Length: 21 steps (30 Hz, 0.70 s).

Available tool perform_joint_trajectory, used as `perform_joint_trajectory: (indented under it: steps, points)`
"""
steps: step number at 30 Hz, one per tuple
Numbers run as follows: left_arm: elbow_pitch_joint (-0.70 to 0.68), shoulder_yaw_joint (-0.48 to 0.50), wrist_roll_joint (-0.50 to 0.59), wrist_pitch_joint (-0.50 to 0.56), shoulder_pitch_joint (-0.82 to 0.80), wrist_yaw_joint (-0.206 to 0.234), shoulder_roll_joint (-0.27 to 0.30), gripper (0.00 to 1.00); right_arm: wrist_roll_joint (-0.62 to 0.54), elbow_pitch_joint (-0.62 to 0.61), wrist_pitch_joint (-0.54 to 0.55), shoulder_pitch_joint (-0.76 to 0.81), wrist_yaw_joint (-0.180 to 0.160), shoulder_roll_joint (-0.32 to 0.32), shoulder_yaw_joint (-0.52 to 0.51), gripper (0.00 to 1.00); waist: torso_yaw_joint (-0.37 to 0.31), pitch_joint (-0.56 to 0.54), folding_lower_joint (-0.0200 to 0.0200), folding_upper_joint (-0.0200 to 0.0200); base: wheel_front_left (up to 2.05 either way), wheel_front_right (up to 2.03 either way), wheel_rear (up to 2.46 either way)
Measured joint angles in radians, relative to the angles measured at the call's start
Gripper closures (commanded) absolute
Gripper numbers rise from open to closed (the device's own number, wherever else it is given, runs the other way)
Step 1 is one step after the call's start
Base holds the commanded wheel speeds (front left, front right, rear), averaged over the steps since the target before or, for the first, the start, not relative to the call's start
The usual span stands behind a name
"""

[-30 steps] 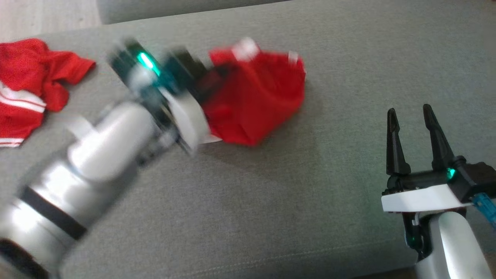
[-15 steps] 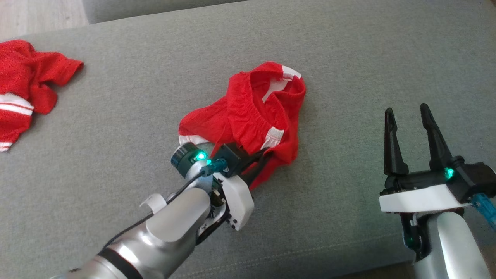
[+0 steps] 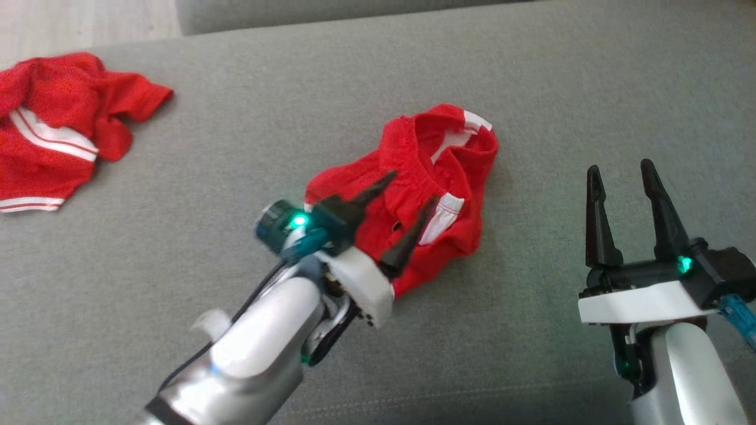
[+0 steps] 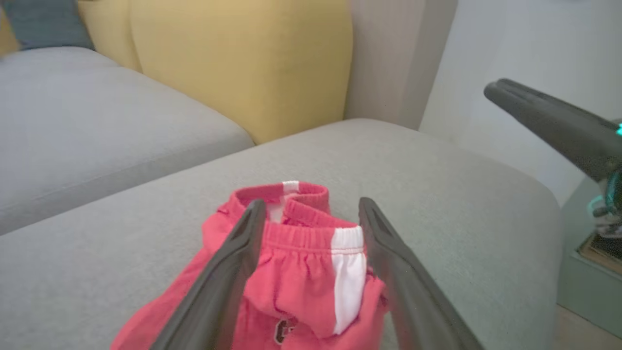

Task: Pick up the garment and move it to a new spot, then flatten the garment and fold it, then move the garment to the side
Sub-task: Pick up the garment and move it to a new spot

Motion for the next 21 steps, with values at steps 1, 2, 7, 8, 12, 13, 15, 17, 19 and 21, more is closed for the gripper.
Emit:
perform_joint_trajectory:
  steps: [1,2,7,8,12,13,15,17,19,21]
  points:
    - [-0.023,0.026,0.012,0.0,0.02,0.016,0.007,0.0,0.001,0.002,0.0,0.0,0.0,0.0,0.001,0.0,0.005,-0.007,0.0,0.0,0.0,0.0,0.0]
    - [-0.044,0.052,0.024,0.0,0.041,0.034,0.017,0.0,0.001,0.004,0.0,0.0,0.0,0.0,0.002,0.0,0.01,-0.014,0.0,0.0,0.0,0.0,0.0]
    - [-0.151,0.212,0.044,0.0,0.2,0.127,0.063,0.0,0.004,0.012,0.0,0.003,0.0,0.0,-0.002,0.0,0.036,-0.053,0.0,0.0,0.0,0.0,0.0]
    - [-0.174,0.243,0.055,0.0,0.239,0.144,0.069,0.0,0.005,0.012,0.0,0.005,0.0,0.0,-0.005,0.0,0.042,-0.06,0.0,0.0,0.0,0.0,0.0]
    - [-0.274,0.371,0.084,0.0,0.392,0.196,0.075,0.0,0.005,0.018,0.0,0.037,0.0,0.0,-0.015,0.0,0.064,-0.087,0.0,0.0,0.0,0.0,0.0]
    - [-0.297,0.402,0.094,0.0,0.426,0.205,0.075,0.0,0.006,0.02,0.0,0.046,0.0,0.0,-0.016,0.0,0.069,-0.093,0.0,0.0,0.0,0.0,0.0]
    - [-0.341,0.466,0.115,0.0,0.49,0.228,0.074,0.0,0.01,0.025,0.0,0.057,0.0,0.0,-0.021,0.0,0.077,-0.105,0.0,0.0,0.0,0.0,0.0]
    - [-0.379,0.524,0.136,0.0,0.55,0.241,0.072,0.0,0.016,0.027,0.0,0.065,0.0,0.001,-0.023,0.0,0.085,-0.117,0.0,0.0,0.0,0.0,0.0]
    - [-0.403,0.562,0.153,0.0,0.606,0.239,0.065,0.0,0.026,0.027,0.0,0.076,0.0,0.001,-0.028,0.0,0.092,-0.129,0.0,0.0,0.0,0.0,0.0]
    - [-0.414,0.585,0.173,0.0,0.655,0.23,0.055,0.0,0.037,0.026,0.0,0.098,0.0,0.001,-0.031,0.0,0.1,-0.142,0.0,0.0,0.0,0.0,0.0]
